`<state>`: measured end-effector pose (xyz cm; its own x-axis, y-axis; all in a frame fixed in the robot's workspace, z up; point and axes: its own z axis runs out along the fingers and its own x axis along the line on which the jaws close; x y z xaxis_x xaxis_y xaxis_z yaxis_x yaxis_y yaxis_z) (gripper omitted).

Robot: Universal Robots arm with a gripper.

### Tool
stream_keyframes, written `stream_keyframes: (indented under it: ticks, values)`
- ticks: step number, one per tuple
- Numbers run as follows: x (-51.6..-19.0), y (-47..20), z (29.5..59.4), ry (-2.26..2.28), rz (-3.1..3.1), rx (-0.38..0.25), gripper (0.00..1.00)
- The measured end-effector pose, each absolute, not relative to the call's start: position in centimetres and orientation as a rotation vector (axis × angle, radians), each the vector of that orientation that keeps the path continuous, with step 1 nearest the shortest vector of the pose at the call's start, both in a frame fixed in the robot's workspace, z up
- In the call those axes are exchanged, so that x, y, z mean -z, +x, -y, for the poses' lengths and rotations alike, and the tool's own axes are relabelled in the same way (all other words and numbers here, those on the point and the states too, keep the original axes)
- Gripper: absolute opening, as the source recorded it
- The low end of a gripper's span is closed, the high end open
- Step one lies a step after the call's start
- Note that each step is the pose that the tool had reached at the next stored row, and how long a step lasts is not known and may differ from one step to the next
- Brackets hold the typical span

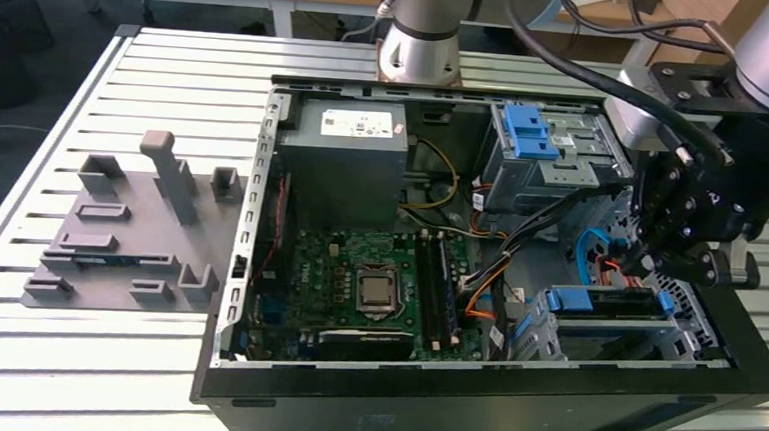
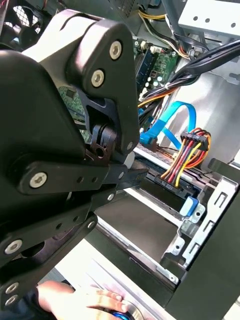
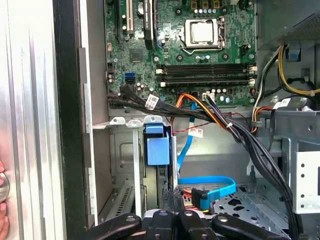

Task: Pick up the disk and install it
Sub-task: 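Insert the second disk wire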

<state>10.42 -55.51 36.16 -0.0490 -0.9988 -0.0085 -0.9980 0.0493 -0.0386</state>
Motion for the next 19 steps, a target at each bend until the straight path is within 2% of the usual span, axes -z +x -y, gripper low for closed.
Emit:
stream_keyframes:
  ticks: [19]
  values:
    - [-36.67, 9.9, 54.55, -2.145, -2.253, 0.028, 0.11]
